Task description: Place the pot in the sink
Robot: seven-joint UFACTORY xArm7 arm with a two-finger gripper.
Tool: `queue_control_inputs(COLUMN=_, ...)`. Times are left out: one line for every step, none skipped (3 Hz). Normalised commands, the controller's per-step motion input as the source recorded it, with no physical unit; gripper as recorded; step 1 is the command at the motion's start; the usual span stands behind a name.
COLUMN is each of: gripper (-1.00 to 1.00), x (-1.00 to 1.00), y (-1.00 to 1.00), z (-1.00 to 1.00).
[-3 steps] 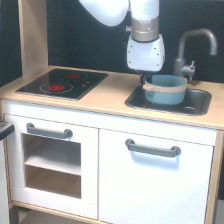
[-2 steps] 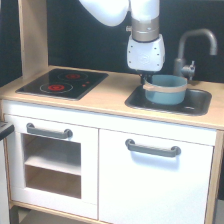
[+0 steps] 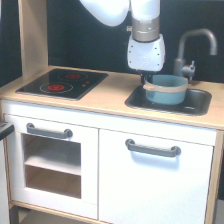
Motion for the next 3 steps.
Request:
queue_control_inputs(gripper=-0.54, x=0.0, y=0.05, z=-0.63)
queue_control_inputs(gripper=-0.53, x=-0.01, y=0.04, z=-0.63)
queue_control_inputs(gripper=-0.57, x=0.01, y=0.04, z=-0.63)
